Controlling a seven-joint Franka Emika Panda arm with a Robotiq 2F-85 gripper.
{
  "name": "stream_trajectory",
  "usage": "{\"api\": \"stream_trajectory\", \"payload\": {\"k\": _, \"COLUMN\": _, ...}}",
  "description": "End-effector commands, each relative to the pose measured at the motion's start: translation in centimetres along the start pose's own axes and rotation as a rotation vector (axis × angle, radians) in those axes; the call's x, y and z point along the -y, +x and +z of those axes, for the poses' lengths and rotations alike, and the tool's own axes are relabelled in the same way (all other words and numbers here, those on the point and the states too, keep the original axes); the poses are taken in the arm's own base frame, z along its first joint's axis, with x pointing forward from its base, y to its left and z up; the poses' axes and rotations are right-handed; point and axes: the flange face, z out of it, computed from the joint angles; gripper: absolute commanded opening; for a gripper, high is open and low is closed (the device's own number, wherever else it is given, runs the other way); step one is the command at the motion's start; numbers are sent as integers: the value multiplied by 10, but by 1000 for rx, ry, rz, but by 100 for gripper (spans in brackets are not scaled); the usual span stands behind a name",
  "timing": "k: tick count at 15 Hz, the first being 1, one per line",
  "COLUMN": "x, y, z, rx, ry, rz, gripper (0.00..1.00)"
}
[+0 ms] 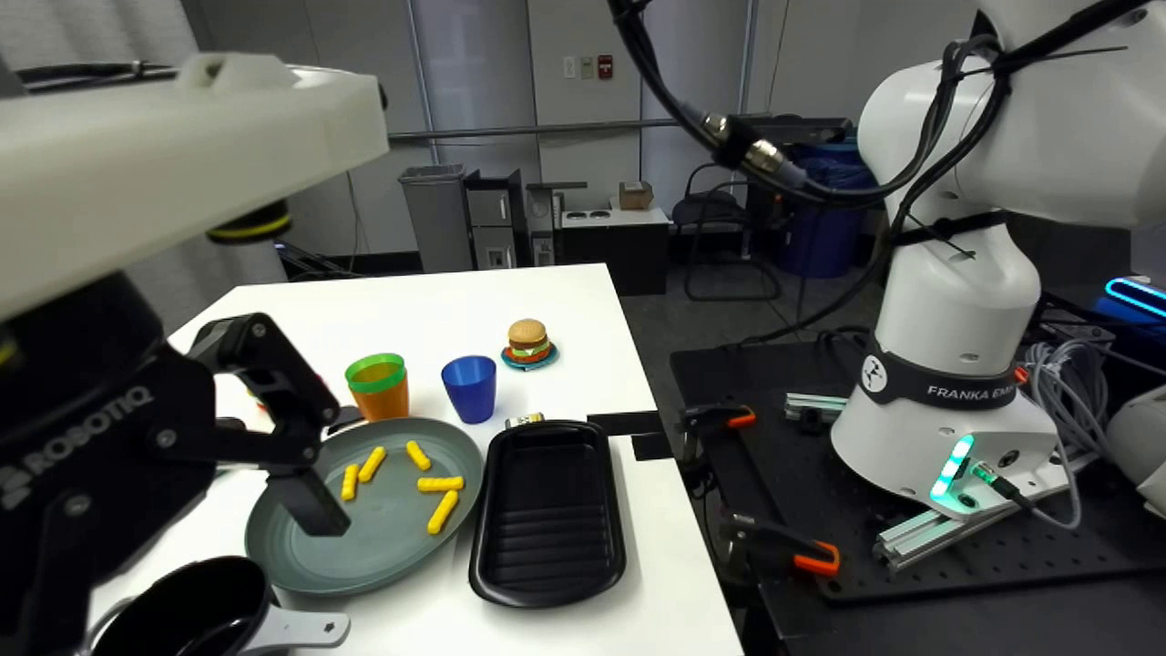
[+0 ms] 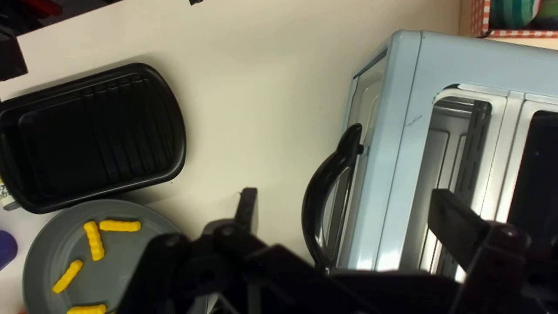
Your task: Open the oven door
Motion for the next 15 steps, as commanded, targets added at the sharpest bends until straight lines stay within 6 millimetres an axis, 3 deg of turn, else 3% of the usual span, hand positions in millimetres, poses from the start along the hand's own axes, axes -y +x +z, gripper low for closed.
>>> {"api": "stream_trajectory", "payload": {"k": 1, "x": 0, "y": 0, "z": -1, "rx": 1, "ry": -1, "rz": 1, "gripper": 100}}
{"api": "stream_trajectory", "payload": {"k": 8, "x": 1, "y": 0, "z": -1, "rx": 0, "ry": 0, "rz": 2, "gripper": 100}}
{"api": "stream_trajectory", "payload": {"k": 15, "x": -19, "y": 15, "z": -1, "rx": -1, "ry": 0, "rz": 46, "gripper": 100}}
